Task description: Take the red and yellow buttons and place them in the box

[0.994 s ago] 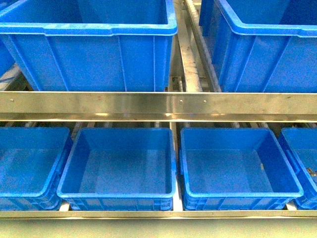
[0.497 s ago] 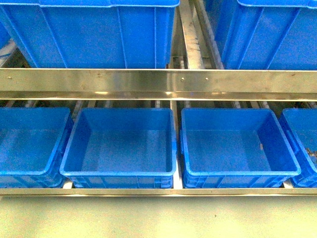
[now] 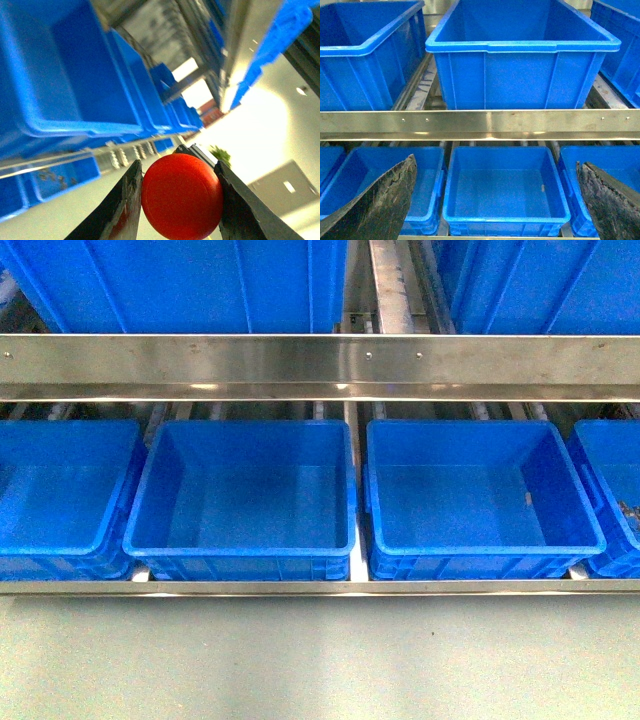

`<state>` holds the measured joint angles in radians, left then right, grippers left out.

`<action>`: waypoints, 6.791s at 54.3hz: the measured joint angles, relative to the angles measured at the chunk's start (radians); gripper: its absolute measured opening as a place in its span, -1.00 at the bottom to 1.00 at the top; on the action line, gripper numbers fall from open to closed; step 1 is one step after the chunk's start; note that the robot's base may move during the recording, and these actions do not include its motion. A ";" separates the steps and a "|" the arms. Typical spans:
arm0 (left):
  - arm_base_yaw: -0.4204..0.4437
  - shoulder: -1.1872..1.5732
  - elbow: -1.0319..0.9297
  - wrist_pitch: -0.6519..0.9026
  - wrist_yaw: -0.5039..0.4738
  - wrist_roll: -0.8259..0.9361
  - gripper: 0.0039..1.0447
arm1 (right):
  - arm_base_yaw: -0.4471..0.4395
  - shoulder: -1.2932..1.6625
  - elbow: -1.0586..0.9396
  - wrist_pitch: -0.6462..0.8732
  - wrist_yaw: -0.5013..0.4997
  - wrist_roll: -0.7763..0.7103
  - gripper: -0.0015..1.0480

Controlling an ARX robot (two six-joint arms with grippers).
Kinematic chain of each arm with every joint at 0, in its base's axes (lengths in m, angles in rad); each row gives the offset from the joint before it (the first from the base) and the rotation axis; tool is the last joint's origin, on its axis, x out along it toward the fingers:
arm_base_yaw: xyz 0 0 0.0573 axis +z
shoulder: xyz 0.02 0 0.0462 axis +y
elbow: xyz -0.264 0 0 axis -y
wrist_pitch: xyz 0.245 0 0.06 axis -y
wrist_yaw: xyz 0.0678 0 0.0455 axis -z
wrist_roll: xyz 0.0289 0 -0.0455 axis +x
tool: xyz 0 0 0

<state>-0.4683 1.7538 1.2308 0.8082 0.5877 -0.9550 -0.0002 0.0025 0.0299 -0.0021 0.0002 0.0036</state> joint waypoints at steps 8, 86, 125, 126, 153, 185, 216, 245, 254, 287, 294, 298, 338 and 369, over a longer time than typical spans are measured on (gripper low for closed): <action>-0.107 0.014 0.060 0.022 0.015 -0.024 -0.37 | 0.000 0.000 0.000 0.000 0.000 0.000 0.86; -0.101 0.035 0.061 -0.056 -0.009 0.053 -0.37 | 0.227 1.123 0.731 0.474 0.240 1.552 0.86; -0.108 0.095 0.113 -0.077 -0.012 0.079 -0.37 | 0.321 1.164 0.803 0.455 0.285 1.546 0.86; -0.108 0.095 0.113 -0.077 -0.012 0.079 -0.37 | 0.321 1.164 0.804 0.455 0.285 1.546 0.86; -0.118 0.099 0.126 -0.074 -0.023 0.079 -0.37 | 0.306 1.166 0.794 0.452 0.273 1.529 -0.32; -0.134 0.105 0.143 -0.030 -0.099 0.088 0.87 | 0.240 1.139 0.752 0.438 0.274 1.499 -0.50; 0.260 -0.764 -0.364 -0.323 -0.107 0.370 0.85 | 0.239 1.112 0.715 0.464 0.397 1.258 -0.50; 0.472 -1.662 -1.115 -0.825 -0.589 0.908 -0.09 | 0.445 1.004 0.628 0.531 0.611 0.853 -0.50; 0.470 -1.737 -1.209 -0.811 -0.588 0.940 -0.89 | 0.529 0.964 0.545 0.595 0.704 0.611 -0.50; 0.470 -1.738 -1.209 -0.811 -0.588 0.944 -0.42 | 0.621 0.917 0.460 0.636 0.743 0.377 -0.50; 0.470 -1.738 -1.209 -0.811 -0.588 0.944 0.06 | 0.622 0.919 0.460 0.637 0.741 0.366 -0.50; 0.470 -1.738 -1.209 -0.811 -0.588 0.944 0.37 | 0.622 0.919 0.459 0.636 0.741 0.366 -0.50; 0.469 -1.739 -1.209 -0.811 -0.588 0.946 0.85 | 0.635 0.891 0.414 0.584 0.748 0.377 -0.50; 0.470 -1.739 -1.209 -0.809 -0.584 0.948 0.85 | 0.565 0.790 0.353 0.553 0.747 0.398 -0.50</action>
<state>0.0013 0.0151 0.0216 -0.0010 0.0040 -0.0074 0.5648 0.7929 0.3828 0.5507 0.7475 0.4015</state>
